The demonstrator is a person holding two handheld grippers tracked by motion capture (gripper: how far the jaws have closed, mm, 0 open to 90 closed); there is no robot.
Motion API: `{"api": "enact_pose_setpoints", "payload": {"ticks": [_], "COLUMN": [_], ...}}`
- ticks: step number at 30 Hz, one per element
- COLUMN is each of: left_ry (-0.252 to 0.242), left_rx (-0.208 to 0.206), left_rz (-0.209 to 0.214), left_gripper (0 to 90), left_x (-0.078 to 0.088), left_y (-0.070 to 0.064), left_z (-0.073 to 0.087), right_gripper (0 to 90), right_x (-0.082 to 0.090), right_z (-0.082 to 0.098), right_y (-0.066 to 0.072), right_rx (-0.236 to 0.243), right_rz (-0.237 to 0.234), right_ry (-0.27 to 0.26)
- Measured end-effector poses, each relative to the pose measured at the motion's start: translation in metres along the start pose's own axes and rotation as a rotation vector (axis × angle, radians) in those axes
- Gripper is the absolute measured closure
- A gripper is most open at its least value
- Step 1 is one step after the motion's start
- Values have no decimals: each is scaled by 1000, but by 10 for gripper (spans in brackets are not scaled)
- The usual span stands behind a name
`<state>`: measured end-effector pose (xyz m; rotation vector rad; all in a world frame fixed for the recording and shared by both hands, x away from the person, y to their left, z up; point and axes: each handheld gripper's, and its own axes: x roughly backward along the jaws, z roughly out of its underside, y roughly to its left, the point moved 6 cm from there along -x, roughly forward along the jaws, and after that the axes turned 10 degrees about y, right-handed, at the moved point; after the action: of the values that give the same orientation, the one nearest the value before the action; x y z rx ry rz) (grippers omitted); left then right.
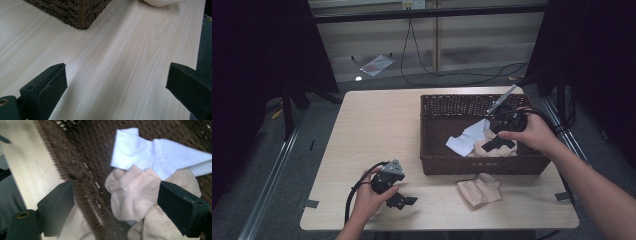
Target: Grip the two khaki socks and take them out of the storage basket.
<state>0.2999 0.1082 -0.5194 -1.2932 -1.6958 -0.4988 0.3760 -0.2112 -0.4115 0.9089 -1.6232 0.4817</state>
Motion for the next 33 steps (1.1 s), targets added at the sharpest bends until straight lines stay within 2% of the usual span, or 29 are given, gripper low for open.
{"api": "enact_pose_setpoints", "payload": {"ticks": [3, 8, 11, 16, 17, 20, 24, 27, 33], "left_ry": [-10, -10, -17, -16, -13, -16, -11, -10, -7], "left_rx": [2, 3, 10, 11, 10, 9, 2, 1, 1], "left_rz": [8, 7, 10, 10, 11, 12, 8, 7, 9], "left_gripper": [29, 29, 29, 29, 29, 29, 29, 29, 29], "left_x": [-1, -1, -1, -1, -1, -1, -1, -1, -1], "left_y": [0, 0, 0, 0, 0, 0, 0, 1, 1], "left_z": [0, 0, 0, 0, 0, 0, 0, 0, 0], "right_gripper": [109, 104, 105, 107, 109, 111, 129, 130, 134], "right_x": [-12, -23, -35, -44, -48, -51, -57, -62, -62], "right_z": [0, 1, 3, 5, 7, 7, 6, 7, 6], "right_y": [-8, -15, -21, -25, -27, -28, -29, -30, -35], "right_rx": [-33, -49, -54, -65, -80, -69, -81, -87, -103], "right_rz": [12, 6, 11, 7, 7, 10, 6, -2, -11], "right_ry": [9, 13, 35, 50, 55, 60, 57, 78, 73]}}
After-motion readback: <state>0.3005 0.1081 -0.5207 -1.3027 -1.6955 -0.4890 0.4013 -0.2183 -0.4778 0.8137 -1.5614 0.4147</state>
